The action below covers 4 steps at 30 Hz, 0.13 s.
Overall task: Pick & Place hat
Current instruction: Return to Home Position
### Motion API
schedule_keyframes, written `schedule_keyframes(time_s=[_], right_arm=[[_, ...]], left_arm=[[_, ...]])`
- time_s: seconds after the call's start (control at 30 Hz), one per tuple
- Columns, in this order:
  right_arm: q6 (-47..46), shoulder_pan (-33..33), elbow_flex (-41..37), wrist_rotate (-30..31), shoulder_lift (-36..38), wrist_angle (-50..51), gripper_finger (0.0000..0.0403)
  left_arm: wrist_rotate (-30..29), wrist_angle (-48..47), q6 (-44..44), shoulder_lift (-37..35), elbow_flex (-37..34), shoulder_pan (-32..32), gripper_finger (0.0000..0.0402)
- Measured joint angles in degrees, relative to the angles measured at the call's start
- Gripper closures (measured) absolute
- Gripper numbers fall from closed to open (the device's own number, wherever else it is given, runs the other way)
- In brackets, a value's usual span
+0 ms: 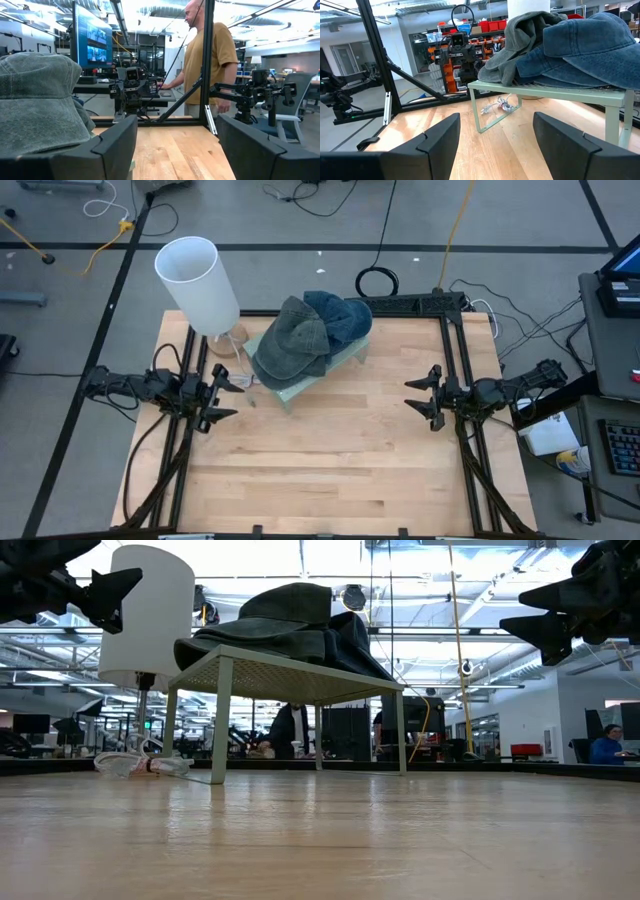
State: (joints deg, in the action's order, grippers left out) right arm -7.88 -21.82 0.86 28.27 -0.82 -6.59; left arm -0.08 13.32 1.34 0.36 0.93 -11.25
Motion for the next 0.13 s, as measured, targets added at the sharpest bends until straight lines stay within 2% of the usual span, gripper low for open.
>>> schedule_keyframes(time_s=[0.13], right_arm=[[0.0, 0.0, 0.0, 0.0, 0.0, 0.0, 0.0158]], left_arm=[[0.0, 0.0, 0.0, 0.0, 0.0, 0.0, 0.0122]])
